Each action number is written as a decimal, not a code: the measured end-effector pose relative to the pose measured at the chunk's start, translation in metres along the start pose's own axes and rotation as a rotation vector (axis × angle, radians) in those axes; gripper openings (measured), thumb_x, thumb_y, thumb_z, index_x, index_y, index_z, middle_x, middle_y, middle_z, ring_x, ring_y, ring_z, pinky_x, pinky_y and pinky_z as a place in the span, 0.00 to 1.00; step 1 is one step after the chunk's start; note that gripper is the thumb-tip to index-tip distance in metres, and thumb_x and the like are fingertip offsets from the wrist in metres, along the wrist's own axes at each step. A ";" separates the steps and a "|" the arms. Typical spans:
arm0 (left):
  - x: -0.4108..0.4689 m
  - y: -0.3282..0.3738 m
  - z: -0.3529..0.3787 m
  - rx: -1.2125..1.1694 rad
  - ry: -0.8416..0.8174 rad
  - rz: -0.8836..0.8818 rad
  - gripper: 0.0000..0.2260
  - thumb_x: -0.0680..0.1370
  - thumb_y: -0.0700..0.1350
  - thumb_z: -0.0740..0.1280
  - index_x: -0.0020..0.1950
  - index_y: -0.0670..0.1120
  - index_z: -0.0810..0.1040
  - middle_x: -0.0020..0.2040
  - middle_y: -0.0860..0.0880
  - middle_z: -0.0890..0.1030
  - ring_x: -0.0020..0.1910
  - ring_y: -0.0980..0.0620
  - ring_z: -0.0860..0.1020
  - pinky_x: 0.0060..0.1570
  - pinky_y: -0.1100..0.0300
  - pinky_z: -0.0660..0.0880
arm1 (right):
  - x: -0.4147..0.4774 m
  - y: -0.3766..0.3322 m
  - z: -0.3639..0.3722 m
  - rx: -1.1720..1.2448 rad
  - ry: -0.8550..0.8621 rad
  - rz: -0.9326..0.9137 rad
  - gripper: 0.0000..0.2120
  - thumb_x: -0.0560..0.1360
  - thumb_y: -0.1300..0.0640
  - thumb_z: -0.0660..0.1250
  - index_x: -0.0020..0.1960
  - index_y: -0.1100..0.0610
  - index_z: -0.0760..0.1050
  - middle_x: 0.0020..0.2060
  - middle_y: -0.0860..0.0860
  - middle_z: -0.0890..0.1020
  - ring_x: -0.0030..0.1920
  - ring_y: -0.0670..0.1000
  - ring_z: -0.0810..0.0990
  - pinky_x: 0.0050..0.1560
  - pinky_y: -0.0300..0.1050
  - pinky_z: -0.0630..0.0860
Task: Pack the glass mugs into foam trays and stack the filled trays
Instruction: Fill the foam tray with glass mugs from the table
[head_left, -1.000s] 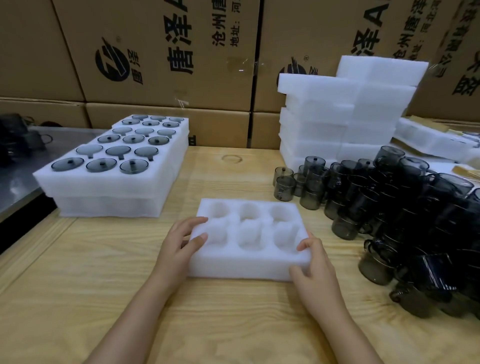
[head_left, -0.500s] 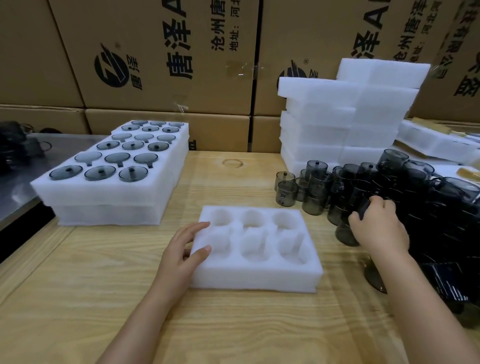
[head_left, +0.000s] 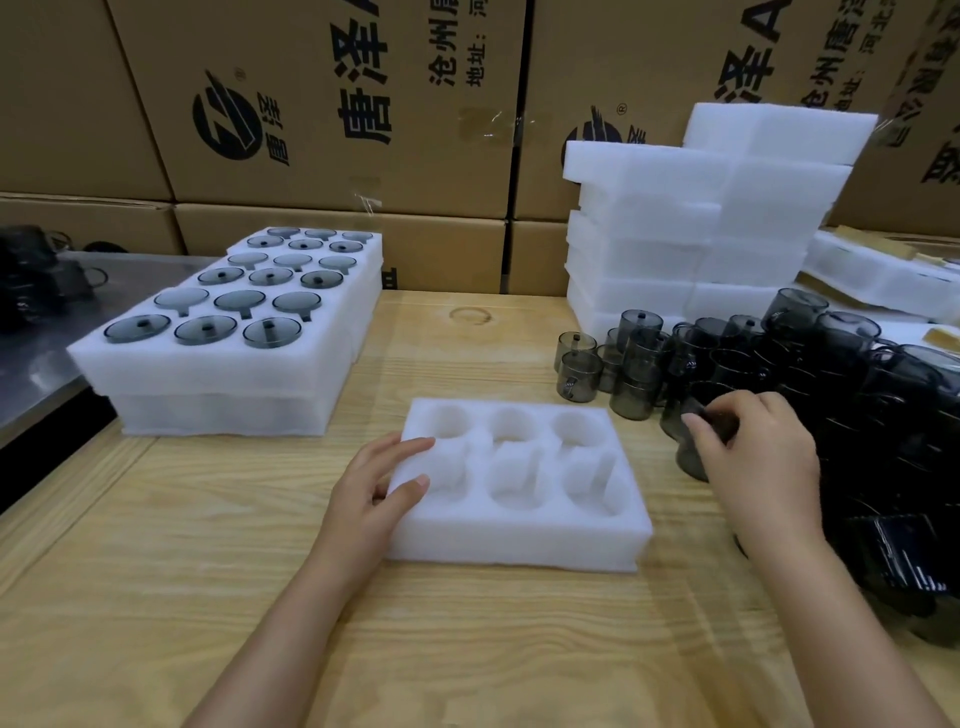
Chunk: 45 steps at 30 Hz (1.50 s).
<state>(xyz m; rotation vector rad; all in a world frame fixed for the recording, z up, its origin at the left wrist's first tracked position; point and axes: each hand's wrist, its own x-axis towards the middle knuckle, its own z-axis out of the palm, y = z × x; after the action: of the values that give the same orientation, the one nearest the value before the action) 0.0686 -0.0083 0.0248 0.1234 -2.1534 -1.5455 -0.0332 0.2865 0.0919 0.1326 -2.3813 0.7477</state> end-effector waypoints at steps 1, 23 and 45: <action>0.000 0.000 0.000 -0.005 -0.001 -0.003 0.18 0.69 0.49 0.65 0.58 0.54 0.80 0.66 0.52 0.73 0.63 0.73 0.66 0.50 0.74 0.67 | -0.007 -0.004 0.000 0.081 0.019 -0.035 0.05 0.71 0.58 0.72 0.45 0.59 0.78 0.43 0.53 0.76 0.38 0.50 0.72 0.42 0.43 0.68; 0.000 0.001 0.000 -0.024 -0.020 -0.001 0.16 0.69 0.48 0.65 0.56 0.56 0.79 0.64 0.53 0.76 0.62 0.70 0.68 0.50 0.78 0.65 | -0.062 -0.019 0.018 0.791 -0.261 -0.147 0.16 0.72 0.66 0.69 0.41 0.43 0.76 0.57 0.35 0.78 0.66 0.42 0.71 0.60 0.35 0.68; 0.001 0.000 0.000 -0.032 -0.028 -0.008 0.16 0.69 0.48 0.65 0.56 0.57 0.79 0.63 0.53 0.76 0.63 0.67 0.69 0.51 0.75 0.67 | -0.010 -0.060 0.020 0.200 -0.547 -0.182 0.31 0.77 0.35 0.46 0.76 0.48 0.53 0.76 0.44 0.52 0.76 0.44 0.44 0.71 0.41 0.43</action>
<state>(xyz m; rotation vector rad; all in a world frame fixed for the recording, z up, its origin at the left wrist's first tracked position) 0.0679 -0.0086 0.0256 0.1005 -2.1505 -1.5948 -0.0199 0.2250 0.1019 0.7088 -2.7385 0.9523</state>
